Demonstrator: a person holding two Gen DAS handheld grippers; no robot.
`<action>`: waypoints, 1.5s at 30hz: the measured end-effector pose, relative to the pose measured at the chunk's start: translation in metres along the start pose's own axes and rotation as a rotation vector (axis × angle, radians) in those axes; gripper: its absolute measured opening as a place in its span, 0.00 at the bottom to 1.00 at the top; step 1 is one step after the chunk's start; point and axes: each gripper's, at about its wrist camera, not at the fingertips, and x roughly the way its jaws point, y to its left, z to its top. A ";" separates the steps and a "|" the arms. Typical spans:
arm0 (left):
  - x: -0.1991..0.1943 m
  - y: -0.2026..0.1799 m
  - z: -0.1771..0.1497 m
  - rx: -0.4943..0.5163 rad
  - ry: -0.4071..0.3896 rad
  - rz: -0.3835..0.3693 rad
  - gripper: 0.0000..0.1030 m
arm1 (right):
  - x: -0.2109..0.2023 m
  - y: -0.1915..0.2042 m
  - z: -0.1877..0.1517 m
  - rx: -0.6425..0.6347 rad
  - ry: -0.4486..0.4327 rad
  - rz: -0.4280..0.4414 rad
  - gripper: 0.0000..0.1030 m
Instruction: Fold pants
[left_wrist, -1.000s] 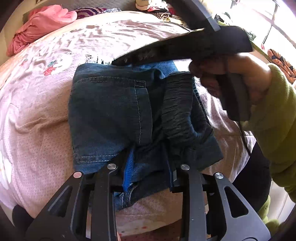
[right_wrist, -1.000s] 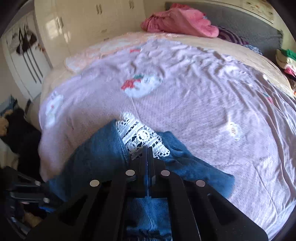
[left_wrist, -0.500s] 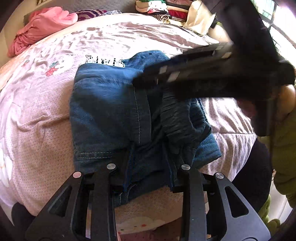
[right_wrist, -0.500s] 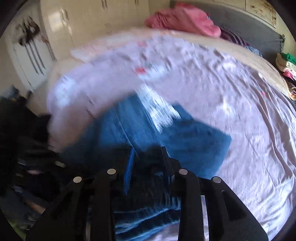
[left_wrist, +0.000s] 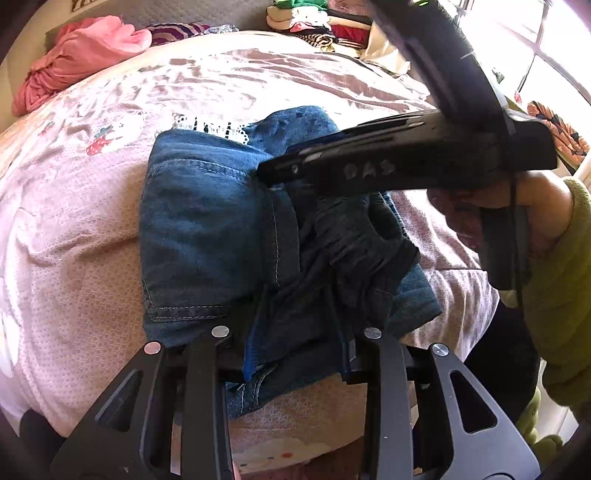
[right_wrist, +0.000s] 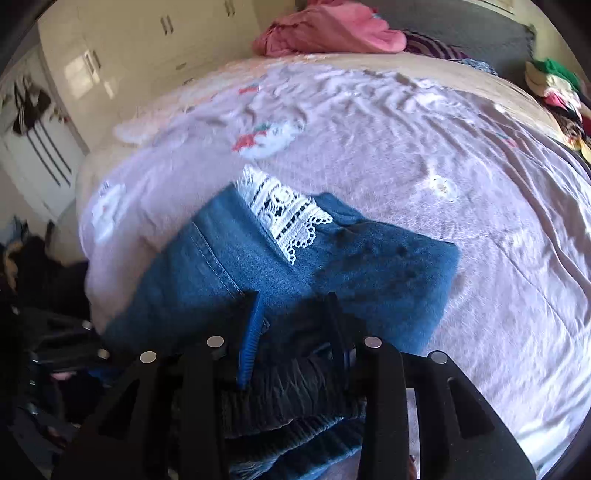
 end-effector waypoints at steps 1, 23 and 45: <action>-0.002 0.000 0.000 -0.001 -0.003 -0.002 0.26 | -0.006 0.000 0.000 0.017 -0.015 -0.006 0.32; -0.073 -0.001 0.009 -0.029 -0.137 0.063 0.65 | -0.126 0.012 -0.015 0.141 -0.231 -0.146 0.61; -0.103 0.033 0.010 -0.112 -0.192 0.180 0.89 | -0.159 0.038 -0.052 0.155 -0.275 -0.211 0.78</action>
